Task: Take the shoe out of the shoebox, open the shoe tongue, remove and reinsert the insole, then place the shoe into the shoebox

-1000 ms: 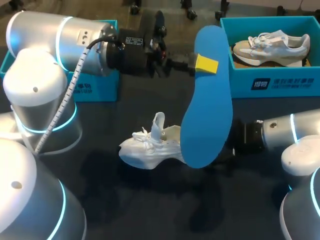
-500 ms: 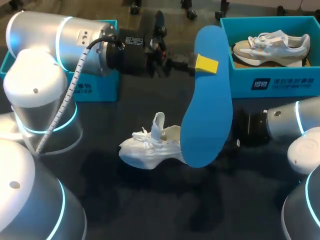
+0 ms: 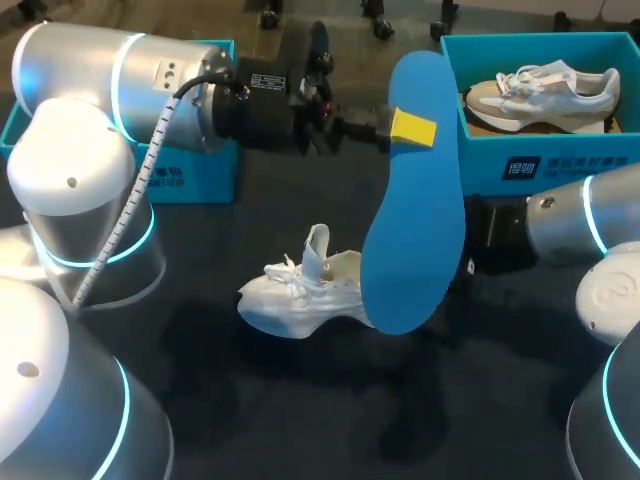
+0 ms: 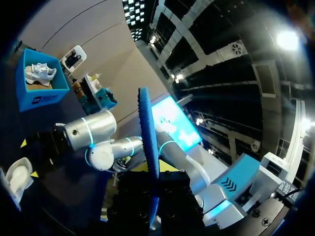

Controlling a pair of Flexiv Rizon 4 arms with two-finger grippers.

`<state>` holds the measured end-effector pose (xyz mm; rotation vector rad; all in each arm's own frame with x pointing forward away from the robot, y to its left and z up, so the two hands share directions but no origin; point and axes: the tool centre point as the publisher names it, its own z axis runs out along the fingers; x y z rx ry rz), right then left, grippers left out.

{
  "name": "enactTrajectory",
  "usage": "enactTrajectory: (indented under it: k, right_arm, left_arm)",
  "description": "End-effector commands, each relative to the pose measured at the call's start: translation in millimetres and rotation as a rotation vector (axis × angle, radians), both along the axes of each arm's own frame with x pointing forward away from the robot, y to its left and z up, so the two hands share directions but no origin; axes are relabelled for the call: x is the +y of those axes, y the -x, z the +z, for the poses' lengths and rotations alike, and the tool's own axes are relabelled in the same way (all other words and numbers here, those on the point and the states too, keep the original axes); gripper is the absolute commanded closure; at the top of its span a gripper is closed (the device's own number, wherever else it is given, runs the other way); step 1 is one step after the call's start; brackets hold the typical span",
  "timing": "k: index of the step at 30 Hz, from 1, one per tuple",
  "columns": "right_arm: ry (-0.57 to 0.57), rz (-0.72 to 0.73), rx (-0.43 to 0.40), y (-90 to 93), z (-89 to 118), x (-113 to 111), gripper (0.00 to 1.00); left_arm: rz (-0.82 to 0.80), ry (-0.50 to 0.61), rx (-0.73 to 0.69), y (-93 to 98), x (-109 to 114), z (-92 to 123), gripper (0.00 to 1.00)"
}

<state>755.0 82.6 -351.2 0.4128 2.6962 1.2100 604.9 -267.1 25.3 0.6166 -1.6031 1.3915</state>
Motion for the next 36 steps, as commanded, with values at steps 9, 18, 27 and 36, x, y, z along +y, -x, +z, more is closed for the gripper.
enactTrajectory:
  k: [9,18,27,36]
  right_arm:
    - [0.21,0.016,0.141,-7.0,31,-6,0.0]
    - [0.34,0.068,0.163,5.5,40,-1,0.0]
    - [0.432,0.091,0.125,7.4,44,6,0.0]
    - [0.535,0.122,0.138,13.5,49,25,0.0]
  left_arm:
    - [0.002,0.0,0.0,1.5,1,-1,1.0]
    - [0.002,0.0,0.0,1.5,1,-1,1.0]
    - [0.002,0.0,0.0,1.5,1,-1,1.0]
    - [0.002,0.0,0.0,1.5,1,-1,1.0]
